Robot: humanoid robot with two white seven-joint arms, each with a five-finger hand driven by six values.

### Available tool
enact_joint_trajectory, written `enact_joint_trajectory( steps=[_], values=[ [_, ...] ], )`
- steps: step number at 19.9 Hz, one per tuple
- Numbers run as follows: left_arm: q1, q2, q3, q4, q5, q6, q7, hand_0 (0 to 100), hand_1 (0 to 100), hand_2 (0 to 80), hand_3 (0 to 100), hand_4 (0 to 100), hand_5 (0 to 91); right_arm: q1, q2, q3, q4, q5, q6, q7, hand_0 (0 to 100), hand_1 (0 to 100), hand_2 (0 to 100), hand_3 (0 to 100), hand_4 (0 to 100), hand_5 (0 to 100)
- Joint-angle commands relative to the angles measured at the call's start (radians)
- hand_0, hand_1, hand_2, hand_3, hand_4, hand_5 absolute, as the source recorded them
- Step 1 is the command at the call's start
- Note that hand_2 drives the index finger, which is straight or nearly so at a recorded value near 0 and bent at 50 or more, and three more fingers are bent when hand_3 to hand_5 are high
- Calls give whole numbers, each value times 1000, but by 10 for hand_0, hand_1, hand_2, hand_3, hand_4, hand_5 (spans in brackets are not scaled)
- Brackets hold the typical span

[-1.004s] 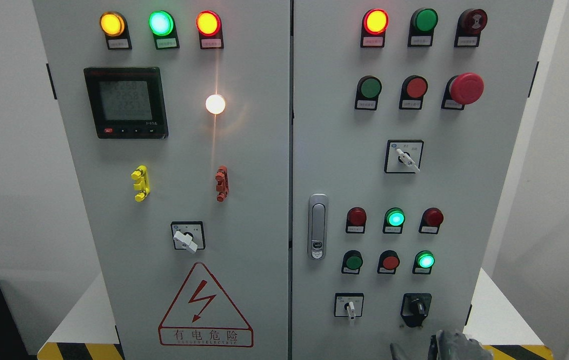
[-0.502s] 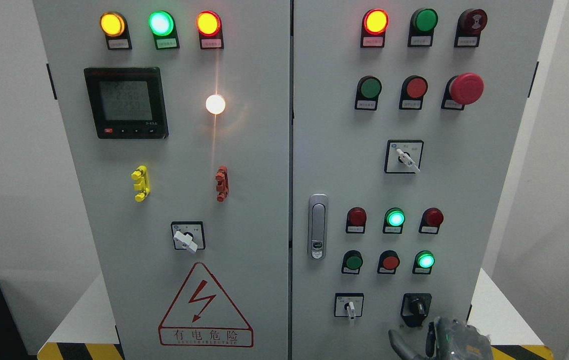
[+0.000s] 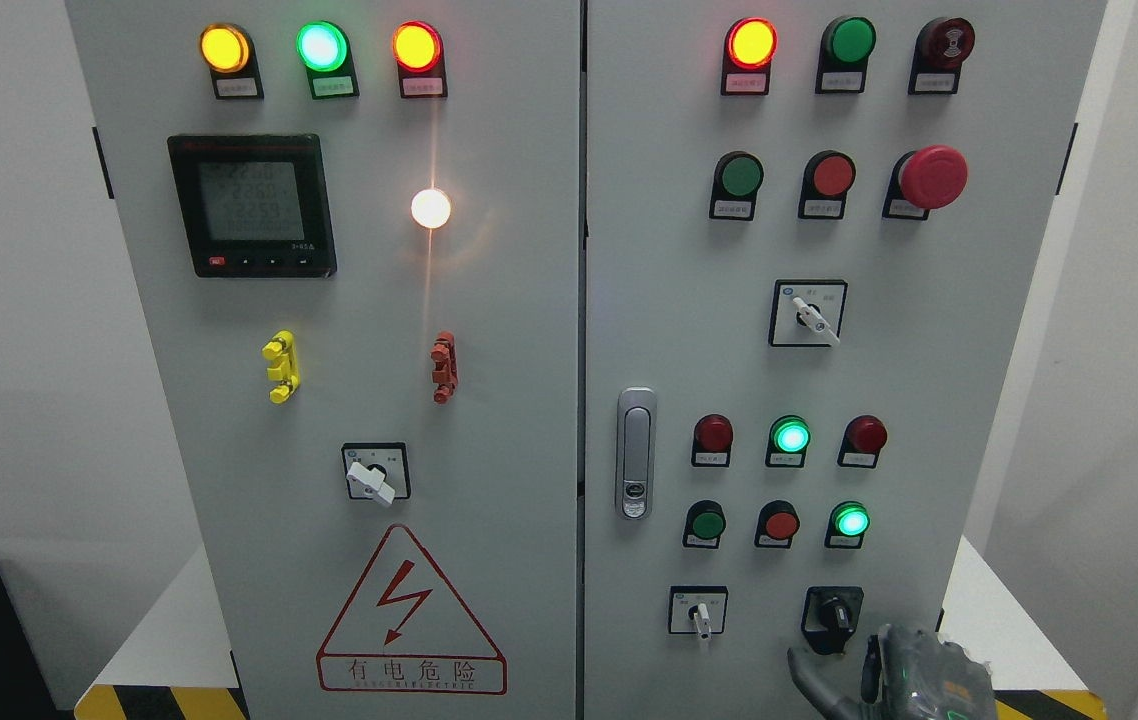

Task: Flip black knob to close circuit
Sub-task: 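Raise the right hand up toward the black rotary knob, then grip the black knob with the right hand and twist it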

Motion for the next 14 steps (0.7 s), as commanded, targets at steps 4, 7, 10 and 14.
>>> enact_joint_trajectory(
  steps=[4,7,10,14],
  values=[
    [0,0,0,0,0,0,1,120,556,0,0,0,0,-14,-1,-43,35,0,1,-9,0,97,835,970,824,738],
    [0,0,0,0,0,0,1,120,556,0,0,0,0,-14,-1,-45,39,0,1,-9,0,98,834,969,825,737],
    [0,0,0,0,0,0,1,120,556,0,0,0,0,-14,-1,-51,43,0,1,-12,0,98,833,969,824,736],
    [0,0,0,0,0,0,1,120,556,0,0,0,0,-20,-2,-52,48,-3,1,-12,0,98,830,967,823,735]
  ],
)
